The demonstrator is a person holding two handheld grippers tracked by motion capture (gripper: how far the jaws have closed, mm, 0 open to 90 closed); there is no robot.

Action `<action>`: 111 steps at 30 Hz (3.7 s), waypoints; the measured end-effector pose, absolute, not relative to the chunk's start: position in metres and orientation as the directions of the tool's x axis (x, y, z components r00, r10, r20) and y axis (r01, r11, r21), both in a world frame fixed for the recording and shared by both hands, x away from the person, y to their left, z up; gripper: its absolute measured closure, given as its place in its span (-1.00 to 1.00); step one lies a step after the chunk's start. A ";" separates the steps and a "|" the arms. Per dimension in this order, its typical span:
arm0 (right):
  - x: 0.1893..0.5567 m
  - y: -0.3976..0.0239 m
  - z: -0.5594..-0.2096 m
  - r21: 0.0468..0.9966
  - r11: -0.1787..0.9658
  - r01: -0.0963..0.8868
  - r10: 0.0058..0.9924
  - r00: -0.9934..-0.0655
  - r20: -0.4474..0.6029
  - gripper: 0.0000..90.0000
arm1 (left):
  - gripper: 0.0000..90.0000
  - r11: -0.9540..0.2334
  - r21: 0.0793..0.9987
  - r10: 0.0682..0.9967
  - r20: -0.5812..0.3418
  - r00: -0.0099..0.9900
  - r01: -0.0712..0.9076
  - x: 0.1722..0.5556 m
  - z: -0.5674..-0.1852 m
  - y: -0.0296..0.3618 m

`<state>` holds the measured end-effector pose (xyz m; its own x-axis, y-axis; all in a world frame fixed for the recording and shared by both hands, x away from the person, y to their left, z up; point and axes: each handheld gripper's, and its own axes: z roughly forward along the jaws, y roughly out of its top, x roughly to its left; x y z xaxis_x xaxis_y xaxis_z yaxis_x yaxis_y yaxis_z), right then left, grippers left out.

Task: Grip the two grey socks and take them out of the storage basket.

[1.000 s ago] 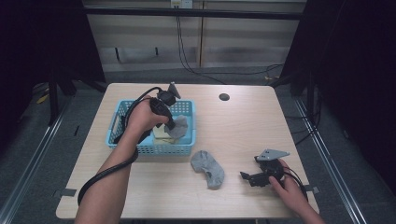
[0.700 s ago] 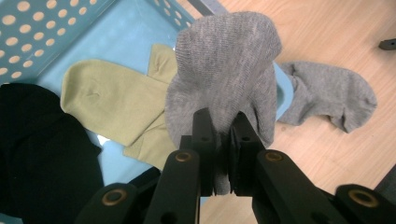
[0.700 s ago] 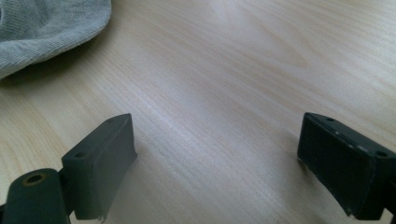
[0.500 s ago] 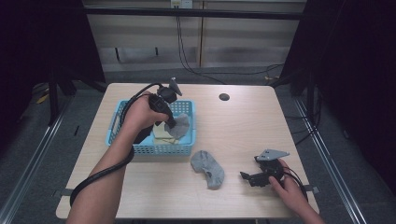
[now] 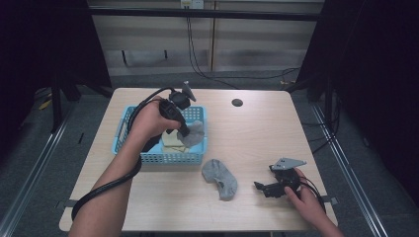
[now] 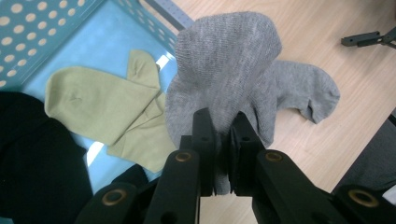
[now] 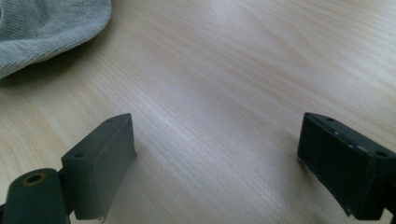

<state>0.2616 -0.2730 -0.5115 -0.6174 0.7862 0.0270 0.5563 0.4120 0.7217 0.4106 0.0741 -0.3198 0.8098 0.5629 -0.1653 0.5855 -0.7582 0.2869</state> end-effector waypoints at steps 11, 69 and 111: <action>0.262 -0.273 -0.512 0.721 0.412 0.557 0.786 -0.617 0.027 -0.76 | 0.85 -0.782 0.306 0.513 -0.178 0.840 0.543 0.402 -0.320 0.057; 0.262 -0.273 -0.512 0.720 0.415 0.556 0.785 -0.619 0.025 -0.76 | 0.81 -0.870 0.266 0.369 -0.207 0.906 0.415 0.366 -0.403 -0.041; 0.262 -0.273 -0.512 0.719 0.415 0.557 0.785 -0.619 0.025 -0.76 | -0.40 -0.857 0.327 0.351 -0.192 0.916 0.397 0.359 -0.417 -0.039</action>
